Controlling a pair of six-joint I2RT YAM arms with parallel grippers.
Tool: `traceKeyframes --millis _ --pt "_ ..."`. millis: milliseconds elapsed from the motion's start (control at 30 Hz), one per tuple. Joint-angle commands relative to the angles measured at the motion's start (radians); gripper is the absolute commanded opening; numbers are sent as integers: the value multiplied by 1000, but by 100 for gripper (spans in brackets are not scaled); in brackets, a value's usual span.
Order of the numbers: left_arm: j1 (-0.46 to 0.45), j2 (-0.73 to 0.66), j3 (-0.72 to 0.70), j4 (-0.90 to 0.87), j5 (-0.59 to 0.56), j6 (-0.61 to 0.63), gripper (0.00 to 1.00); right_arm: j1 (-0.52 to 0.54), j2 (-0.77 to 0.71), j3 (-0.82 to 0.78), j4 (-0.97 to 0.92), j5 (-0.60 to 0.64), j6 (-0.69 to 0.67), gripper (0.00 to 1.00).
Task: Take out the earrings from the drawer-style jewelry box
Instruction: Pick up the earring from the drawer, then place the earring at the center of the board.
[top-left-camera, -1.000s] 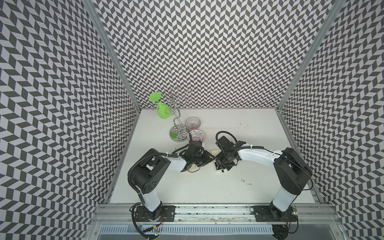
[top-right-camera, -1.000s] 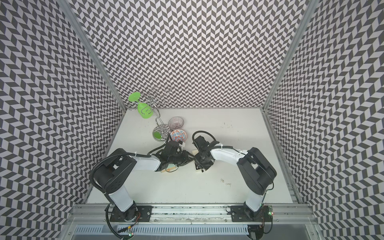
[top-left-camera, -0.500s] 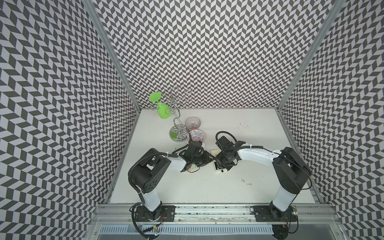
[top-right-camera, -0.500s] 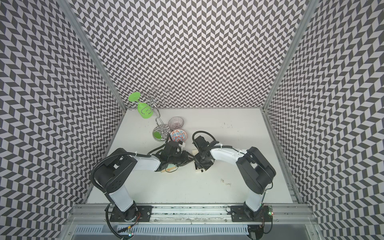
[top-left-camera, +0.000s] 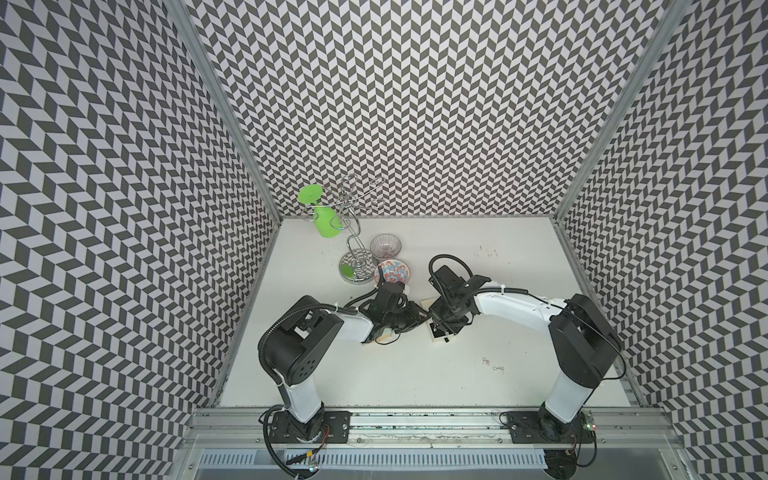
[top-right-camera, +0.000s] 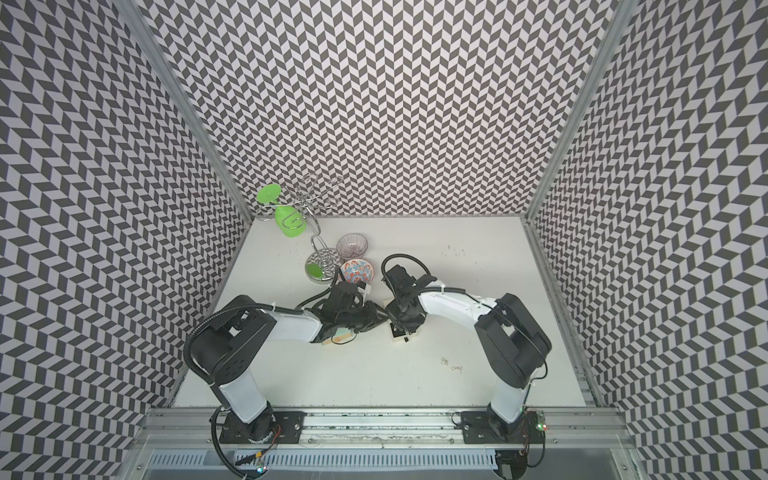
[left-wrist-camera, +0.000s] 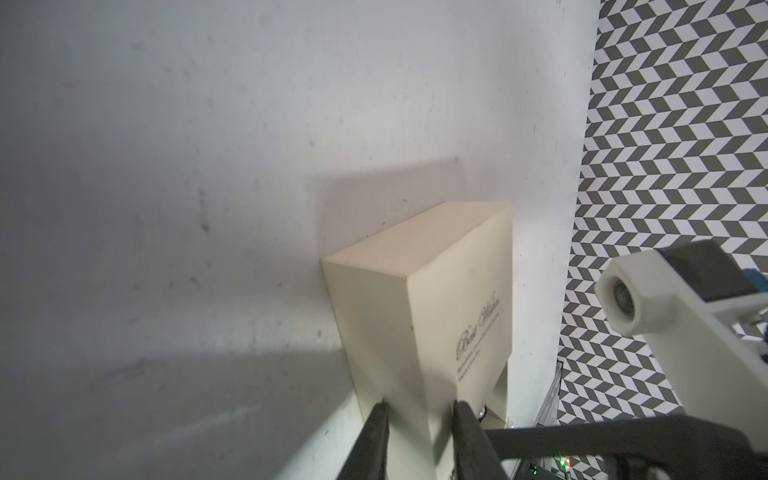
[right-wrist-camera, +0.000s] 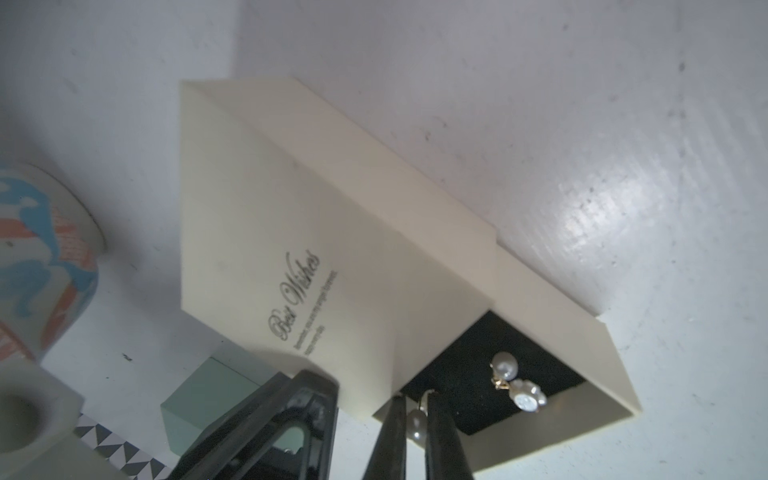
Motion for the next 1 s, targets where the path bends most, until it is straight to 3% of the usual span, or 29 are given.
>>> traceKeyframes --millis 0,367,567,800,967 --pt "1 23 9 -6 -8 8 28 6 -25 30 -44 34 -3 10" --pt "-1 24 17 -13 -11 12 28 6 -113 34 -117 76 -68 10" --pt "-4 25 36 -31 -12 22 28 -12 -223 -30 -168 206 -167 10" --pt "-5 23 50 -54 -16 42 28 -106 -379 -261 -54 241 -416 10" --pt "-5 25 53 -61 -17 48 29 -169 -426 -342 21 214 -559 11"
